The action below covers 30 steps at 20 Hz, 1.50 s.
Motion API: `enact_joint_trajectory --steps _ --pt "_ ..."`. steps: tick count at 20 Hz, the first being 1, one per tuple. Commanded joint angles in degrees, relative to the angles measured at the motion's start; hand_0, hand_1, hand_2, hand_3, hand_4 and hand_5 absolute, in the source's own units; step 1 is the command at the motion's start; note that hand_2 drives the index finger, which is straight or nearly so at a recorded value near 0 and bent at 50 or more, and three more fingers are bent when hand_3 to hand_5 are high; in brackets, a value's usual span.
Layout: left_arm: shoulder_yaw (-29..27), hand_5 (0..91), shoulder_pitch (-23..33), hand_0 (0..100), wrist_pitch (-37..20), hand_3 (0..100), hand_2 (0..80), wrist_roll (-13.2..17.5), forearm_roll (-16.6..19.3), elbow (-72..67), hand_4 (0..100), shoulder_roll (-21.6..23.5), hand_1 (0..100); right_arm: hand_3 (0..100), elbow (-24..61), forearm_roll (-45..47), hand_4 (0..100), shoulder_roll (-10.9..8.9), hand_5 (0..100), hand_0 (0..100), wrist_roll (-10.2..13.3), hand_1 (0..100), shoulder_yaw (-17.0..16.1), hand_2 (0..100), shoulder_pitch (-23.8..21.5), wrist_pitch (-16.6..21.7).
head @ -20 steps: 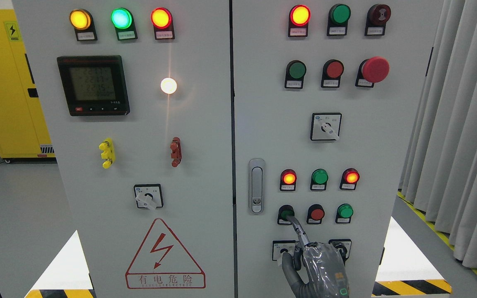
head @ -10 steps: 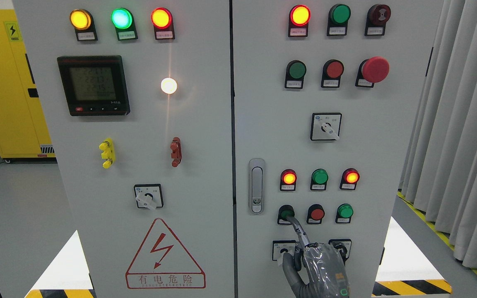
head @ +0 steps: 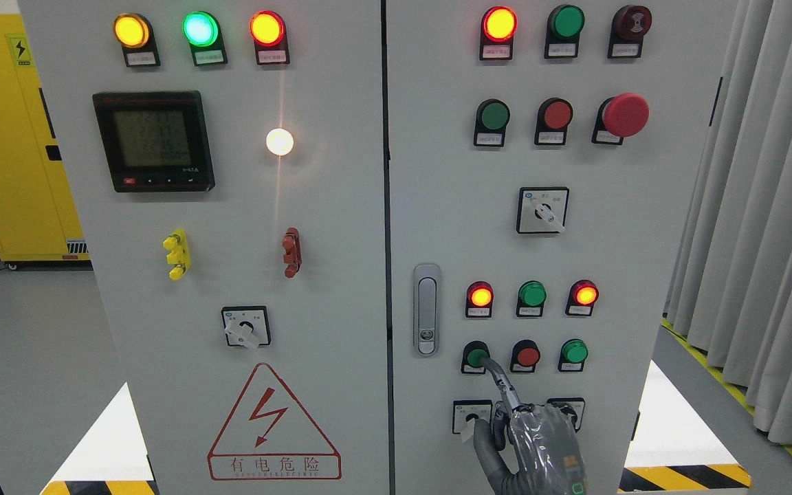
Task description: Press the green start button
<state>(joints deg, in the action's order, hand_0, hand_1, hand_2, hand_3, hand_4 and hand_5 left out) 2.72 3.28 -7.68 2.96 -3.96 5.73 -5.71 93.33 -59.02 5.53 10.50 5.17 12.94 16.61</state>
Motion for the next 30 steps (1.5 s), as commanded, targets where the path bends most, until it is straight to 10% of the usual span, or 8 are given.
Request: enact_joint_trajectory --steps 1,9,12,13,16,30 --pt "0.00 0.0 -0.02 12 0.03 0 0.0 0.03 0.00 -0.02 0 0.00 56 94 5.37 2.40 100 0.01 100 78 0.22 94 0.63 0 -2.30 0.88" --pt "0.00 0.0 -0.02 12 0.03 0 0.0 0.03 0.00 0.07 0 0.00 56 83 10.55 16.20 89 0.09 89 85 0.14 92 4.75 7 -10.65 2.02" --pt "0.00 0.0 -0.02 12 0.03 0 0.0 0.03 0.00 0.07 0 0.00 56 48 11.96 24.54 55 0.01 60 78 -0.21 85 5.99 6 -12.32 2.20" --pt "0.00 0.0 -0.02 12 0.03 0 0.0 0.03 0.00 -0.02 0 0.00 56 29 12.31 27.35 33 0.01 33 80 -0.30 82 6.08 2 -12.50 2.20" --pt "0.00 0.0 -0.02 12 0.03 0 0.0 0.03 0.00 0.07 0 0.00 56 12 13.11 31.07 17 0.01 14 80 -0.39 77 6.08 0 -12.59 2.20" --pt "0.00 0.0 -0.02 12 0.03 0 0.0 0.03 0.00 0.07 0 0.00 56 4 13.20 31.33 9 0.01 5 66 -1.71 63 6.87 0 -14.00 3.87"
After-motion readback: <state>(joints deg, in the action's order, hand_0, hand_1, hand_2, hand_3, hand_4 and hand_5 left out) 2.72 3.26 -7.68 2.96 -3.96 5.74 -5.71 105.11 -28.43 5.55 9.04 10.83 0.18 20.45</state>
